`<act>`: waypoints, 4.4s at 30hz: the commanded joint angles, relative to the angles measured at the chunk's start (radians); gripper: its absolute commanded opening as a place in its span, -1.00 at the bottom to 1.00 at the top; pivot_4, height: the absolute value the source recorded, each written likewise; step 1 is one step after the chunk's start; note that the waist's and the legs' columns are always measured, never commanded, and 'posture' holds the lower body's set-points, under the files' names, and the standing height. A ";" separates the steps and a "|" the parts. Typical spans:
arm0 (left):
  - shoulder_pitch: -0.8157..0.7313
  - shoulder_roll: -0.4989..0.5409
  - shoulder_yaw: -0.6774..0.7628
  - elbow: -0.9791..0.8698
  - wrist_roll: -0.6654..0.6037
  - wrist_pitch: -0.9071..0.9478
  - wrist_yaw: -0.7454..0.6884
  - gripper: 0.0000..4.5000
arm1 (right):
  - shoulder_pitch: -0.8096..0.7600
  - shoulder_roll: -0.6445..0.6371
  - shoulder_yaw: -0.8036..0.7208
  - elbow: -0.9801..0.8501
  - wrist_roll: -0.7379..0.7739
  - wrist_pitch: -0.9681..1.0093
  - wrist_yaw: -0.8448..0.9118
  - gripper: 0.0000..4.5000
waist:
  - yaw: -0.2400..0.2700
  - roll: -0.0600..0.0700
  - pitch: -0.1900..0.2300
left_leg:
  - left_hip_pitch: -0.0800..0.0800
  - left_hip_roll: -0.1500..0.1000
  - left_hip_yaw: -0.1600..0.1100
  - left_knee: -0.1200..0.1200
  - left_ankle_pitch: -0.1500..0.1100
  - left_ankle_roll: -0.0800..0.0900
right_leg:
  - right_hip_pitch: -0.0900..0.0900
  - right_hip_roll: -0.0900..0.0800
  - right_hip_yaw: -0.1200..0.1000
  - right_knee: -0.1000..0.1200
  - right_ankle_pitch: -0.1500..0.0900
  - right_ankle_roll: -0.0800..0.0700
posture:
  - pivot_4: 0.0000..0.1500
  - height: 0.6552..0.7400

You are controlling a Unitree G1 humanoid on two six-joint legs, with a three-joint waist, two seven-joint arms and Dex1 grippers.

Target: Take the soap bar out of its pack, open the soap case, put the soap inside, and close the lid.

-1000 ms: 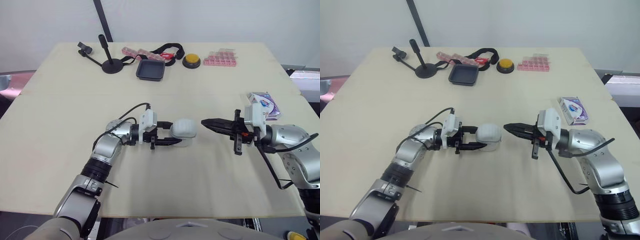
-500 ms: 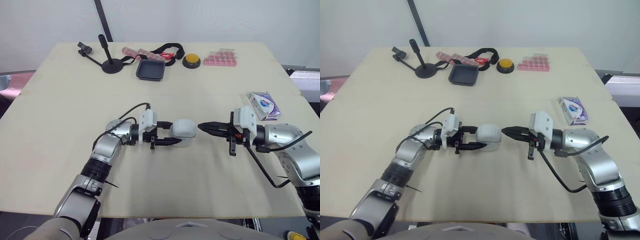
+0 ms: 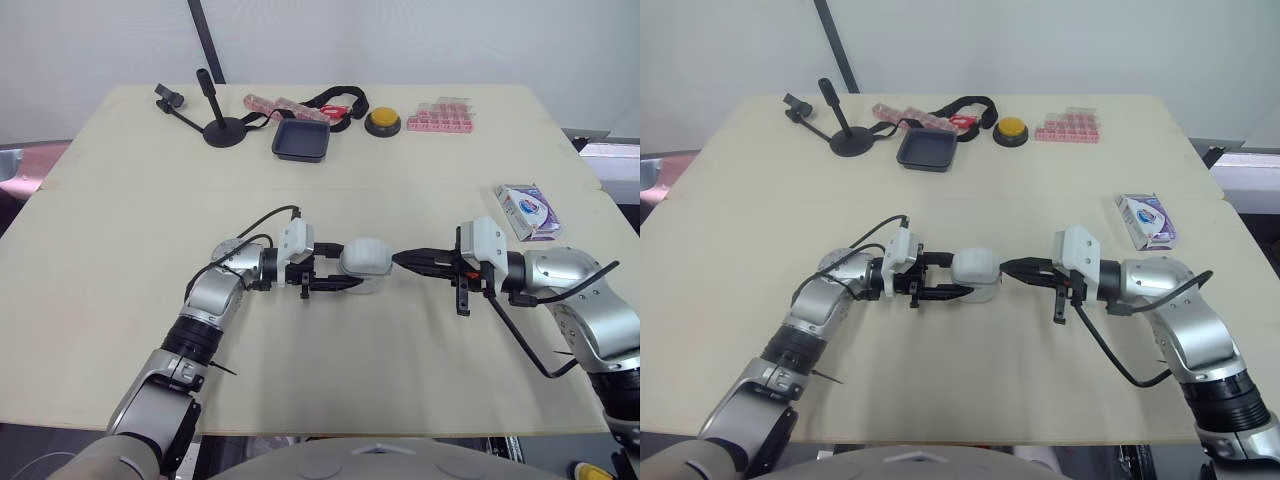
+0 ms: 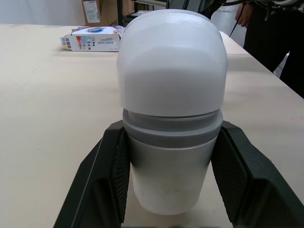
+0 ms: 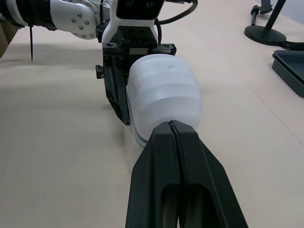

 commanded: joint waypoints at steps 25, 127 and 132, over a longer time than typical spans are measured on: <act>0.006 0.012 -0.013 -0.010 0.017 0.001 -0.003 -0.14 | -0.106 -0.007 -0.086 0.036 0.031 -0.006 -0.019 -0.99 | -0.002 0.000 0.000 | 0.000 0.000 0.000 0.000 0.000 0.000 | 0.000 0.000 0.000 0.000 0.000 0.000 | 1.00 1.00; -0.047 0.191 0.053 -0.256 -0.406 1.271 0.242 -0.14 | 0.160 0.048 -0.021 -0.037 0.048 -0.235 0.091 0.97 | 0.000 -0.002 0.001 | 0.019 -0.006 0.001 -0.026 0.001 -0.002 | 0.021 -0.002 -0.003 -0.029 0.000 0.000 | 1.00 1.00; -0.079 0.143 0.102 -0.192 -0.435 1.429 0.346 -0.14 | 0.150 0.042 -0.015 -0.035 0.049 -0.224 0.089 0.97 | 0.003 -0.002 0.001 | 0.019 -0.006 0.000 -0.027 0.001 -0.002 | 0.022 -0.002 -0.003 -0.030 0.000 0.000 | 1.00 1.00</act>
